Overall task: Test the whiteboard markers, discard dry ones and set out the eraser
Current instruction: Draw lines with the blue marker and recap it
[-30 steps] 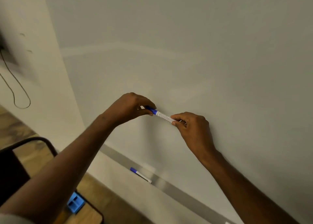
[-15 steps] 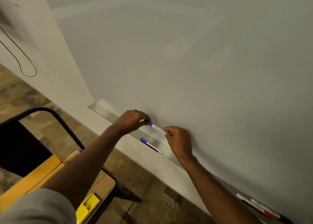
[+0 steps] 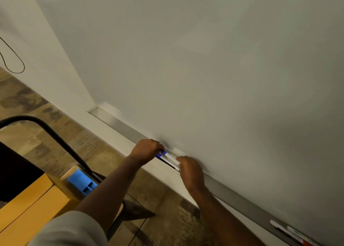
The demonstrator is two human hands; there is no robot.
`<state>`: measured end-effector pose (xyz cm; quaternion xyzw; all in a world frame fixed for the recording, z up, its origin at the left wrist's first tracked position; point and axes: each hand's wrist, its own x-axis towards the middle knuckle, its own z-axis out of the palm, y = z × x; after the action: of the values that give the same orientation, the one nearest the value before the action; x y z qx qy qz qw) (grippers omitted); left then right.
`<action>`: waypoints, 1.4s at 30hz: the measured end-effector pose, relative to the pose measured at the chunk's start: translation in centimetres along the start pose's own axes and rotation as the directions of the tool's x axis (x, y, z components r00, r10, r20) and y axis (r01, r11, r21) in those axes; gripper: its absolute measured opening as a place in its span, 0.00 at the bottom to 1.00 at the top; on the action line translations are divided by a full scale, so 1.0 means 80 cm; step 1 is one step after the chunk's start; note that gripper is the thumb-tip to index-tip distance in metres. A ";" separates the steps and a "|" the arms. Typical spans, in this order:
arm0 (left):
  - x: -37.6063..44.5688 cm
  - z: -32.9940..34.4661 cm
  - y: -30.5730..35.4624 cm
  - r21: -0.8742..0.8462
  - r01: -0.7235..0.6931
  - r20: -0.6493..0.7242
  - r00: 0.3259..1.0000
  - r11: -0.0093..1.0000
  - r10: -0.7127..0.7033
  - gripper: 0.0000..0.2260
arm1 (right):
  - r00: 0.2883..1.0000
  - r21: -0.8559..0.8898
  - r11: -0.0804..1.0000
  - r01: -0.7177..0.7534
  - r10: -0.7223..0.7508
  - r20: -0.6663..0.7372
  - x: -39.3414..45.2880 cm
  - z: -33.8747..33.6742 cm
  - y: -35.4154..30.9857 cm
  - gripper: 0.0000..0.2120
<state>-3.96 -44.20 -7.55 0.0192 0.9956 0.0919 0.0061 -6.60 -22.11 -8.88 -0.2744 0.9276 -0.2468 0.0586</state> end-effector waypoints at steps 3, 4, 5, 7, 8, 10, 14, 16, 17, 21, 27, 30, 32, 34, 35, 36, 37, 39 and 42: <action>0.009 0.013 -0.004 0.001 0.001 0.001 1.000 1.000 -0.001 0.12 | 0.999 -0.005 1.000 -0.018 0.018 -0.027 0.000 0.015 0.006 0.15; 0.011 0.017 -0.006 0.007 -0.004 0.006 1.000 1.000 0.004 0.12 | 0.999 -0.009 1.000 -0.026 0.026 -0.026 0.001 0.018 0.007 0.15; 0.013 0.020 -0.008 0.008 -0.007 0.015 1.000 1.000 0.007 0.11 | 0.999 -0.016 0.999 -0.031 0.031 -0.029 0.002 0.022 0.009 0.15; 0.012 0.026 -0.011 0.001 -0.008 0.022 1.000 1.000 0.008 0.11 | 0.999 -0.012 1.000 -0.028 0.027 -0.047 0.003 0.032 0.012 0.16; 0.010 0.028 -0.013 -0.006 -0.008 0.016 1.000 1.000 0.009 0.11 | 0.998 -0.005 1.000 -0.025 0.025 -0.051 0.004 0.037 0.013 0.16; 0.008 0.033 -0.016 -0.009 -0.015 0.004 1.000 1.000 0.015 0.11 | 0.998 -0.009 1.000 -0.020 0.019 -0.053 0.006 0.043 0.013 0.16; 0.007 0.039 -0.018 -0.021 -0.008 0.007 1.000 1.000 0.008 0.12 | 0.999 -0.032 0.999 -0.021 0.019 -0.037 0.009 0.044 0.013 0.16; 0.007 0.041 -0.017 -0.044 -0.012 0.021 1.000 0.999 0.013 0.11 | 1.000 -0.056 0.998 -0.018 0.018 -0.003 0.009 0.042 0.012 0.17; 0.007 0.041 -0.017 -0.058 -0.013 0.022 1.000 0.998 0.014 0.11 | 1.000 -0.063 0.998 -0.014 0.015 0.013 0.008 0.042 0.011 0.17; 0.006 0.041 -0.011 -0.090 0.001 0.006 1.000 0.996 0.000 0.11 | 0.999 -0.085 0.996 0.014 -0.010 0.047 0.008 0.039 0.013 0.18; -0.005 0.038 0.003 -0.097 0.008 -0.051 0.999 0.995 -0.013 0.10 | 0.995 -0.046 0.998 0.042 -0.037 0.097 0.000 0.031 0.019 0.20; -0.010 0.031 0.015 -0.100 0.019 -0.113 0.993 0.995 -0.030 0.10 | 0.991 -0.034 0.999 0.041 -0.036 0.127 -0.006 0.024 0.020 0.22; -0.013 0.027 0.022 -0.105 0.033 -0.135 0.990 0.994 -0.047 0.11 | 0.988 -0.037 0.998 0.044 -0.038 0.150 -0.009 0.020 0.020 0.22; -0.016 0.025 0.029 -0.102 0.032 -0.150 0.987 0.994 -0.047 0.12 | 0.986 -0.033 0.998 0.053 -0.048 0.160 -0.012 0.016 0.020 0.22; -0.018 0.024 0.033 -0.103 0.032 -0.155 0.987 0.994 -0.048 0.12 | 0.986 -0.024 0.998 0.055 -0.050 0.161 -0.013 0.013 0.020 0.22; -0.020 0.023 0.037 -0.108 0.036 -0.156 0.986 0.994 -0.052 0.12 | 0.985 -0.013 0.998 0.056 -0.053 0.164 -0.014 0.011 0.020 0.22; -0.022 0.022 0.042 -0.112 0.039 -0.156 0.986 0.993 -0.056 0.13 | 0.984 -0.004 0.998 0.061 -0.059 0.169 -0.016 0.008 0.020 0.22; -0.025 0.021 0.050 -0.113 0.049 -0.154 0.986 0.992 -0.066 0.13 | 0.982 0.006 0.998 0.068 -0.068 0.175 -0.020 0.003 0.019 0.22; -0.033 0.020 0.059 -0.105 0.069 -0.144 0.986 0.992 -0.084 0.14 | 0.980 0.012 0.998 0.063 -0.064 0.186 -0.024 -0.002 0.018 0.22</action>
<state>-1.12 -39.37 -8.19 -0.0263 0.9875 0.1422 -0.0635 -5.68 -19.95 -9.48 -0.3257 0.9081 -0.2244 0.1379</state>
